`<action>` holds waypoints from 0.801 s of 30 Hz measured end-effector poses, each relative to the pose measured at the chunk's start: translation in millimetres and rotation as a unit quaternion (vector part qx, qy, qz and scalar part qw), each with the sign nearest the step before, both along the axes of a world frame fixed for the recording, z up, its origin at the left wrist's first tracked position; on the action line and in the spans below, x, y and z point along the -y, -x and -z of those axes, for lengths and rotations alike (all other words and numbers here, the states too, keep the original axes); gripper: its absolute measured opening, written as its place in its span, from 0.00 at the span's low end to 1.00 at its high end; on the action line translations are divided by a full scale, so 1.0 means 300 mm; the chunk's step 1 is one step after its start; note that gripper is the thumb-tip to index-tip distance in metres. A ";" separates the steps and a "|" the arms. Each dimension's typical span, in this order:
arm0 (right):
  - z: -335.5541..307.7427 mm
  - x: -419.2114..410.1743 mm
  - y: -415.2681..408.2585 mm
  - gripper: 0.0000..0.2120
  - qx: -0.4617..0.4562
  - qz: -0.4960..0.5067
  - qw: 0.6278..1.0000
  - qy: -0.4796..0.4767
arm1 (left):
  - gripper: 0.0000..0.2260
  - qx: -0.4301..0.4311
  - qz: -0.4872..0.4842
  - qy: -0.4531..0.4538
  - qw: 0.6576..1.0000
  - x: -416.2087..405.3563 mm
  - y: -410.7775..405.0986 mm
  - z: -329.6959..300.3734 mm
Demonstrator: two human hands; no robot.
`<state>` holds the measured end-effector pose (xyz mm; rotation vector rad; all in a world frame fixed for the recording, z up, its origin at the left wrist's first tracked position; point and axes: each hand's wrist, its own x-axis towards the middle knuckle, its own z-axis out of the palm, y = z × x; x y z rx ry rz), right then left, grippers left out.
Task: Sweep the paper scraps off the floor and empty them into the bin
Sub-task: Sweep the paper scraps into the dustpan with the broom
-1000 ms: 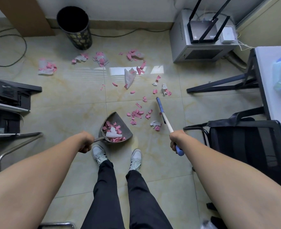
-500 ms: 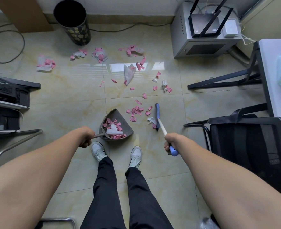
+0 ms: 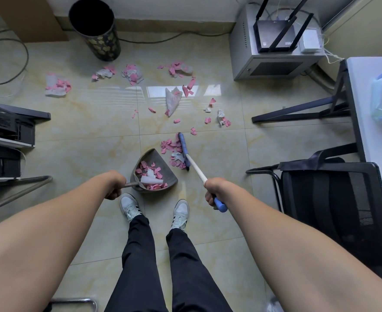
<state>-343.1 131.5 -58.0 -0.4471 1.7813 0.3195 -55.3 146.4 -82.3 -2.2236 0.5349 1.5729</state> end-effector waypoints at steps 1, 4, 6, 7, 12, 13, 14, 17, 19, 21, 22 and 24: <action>-0.002 0.003 -0.004 0.10 -0.002 0.004 1.000 0.003 | 0.11 0.000 0.002 -0.004 1.000 0.000 -0.002 -0.001; 0.009 0.016 -0.011 0.12 -0.011 0.006 1.000 0.020 | 0.09 0.003 0.006 -0.022 1.000 -0.008 -0.020 -0.008; 0.018 0.033 -0.018 0.15 -0.019 0.004 0.999 0.037 | 0.09 0.004 0.005 -0.024 1.000 -0.010 -0.041 -0.015; 0.023 0.043 -0.021 0.17 -0.022 0.000 0.999 0.046 | 0.09 0.004 0.005 -0.021 1.000 -0.010 -0.051 -0.019; 0.028 0.120 -0.028 0.19 -0.042 -0.020 0.995 0.083 | 0.09 0.004 -0.008 -0.009 1.000 0.005 -0.088 -0.013; 0.025 0.140 -0.025 0.19 -0.049 -0.025 0.995 0.087 | 0.09 0.005 -0.010 -0.005 1.000 0.010 -0.093 -0.010; 0.020 0.161 -0.018 0.18 -0.055 -0.032 0.994 0.092 | 0.09 0.007 -0.010 -0.001 1.000 0.016 -0.094 -0.010; 0.030 0.216 -0.013 0.17 -0.068 -0.049 0.992 0.091 | 0.08 0.011 -0.013 0.009 1.000 0.029 -0.099 -0.003; 0.044 0.240 -0.012 0.18 -0.070 -0.052 0.993 0.079 | 0.07 0.012 -0.015 0.011 1.000 0.041 -0.102 0.003; 0.056 0.248 -0.018 0.18 -0.073 -0.048 0.994 0.058 | 0.08 0.016 -0.013 0.019 1.000 0.057 -0.106 0.011; 0.055 0.246 -0.022 0.17 -0.072 -0.042 0.995 0.047 | 0.07 0.019 -0.013 0.022 0.999 0.063 -0.108 0.013; 0.053 0.232 -0.030 0.17 -0.061 -0.026 0.997 0.029 | 0.07 0.019 -0.011 0.022 1.000 0.073 -0.109 0.013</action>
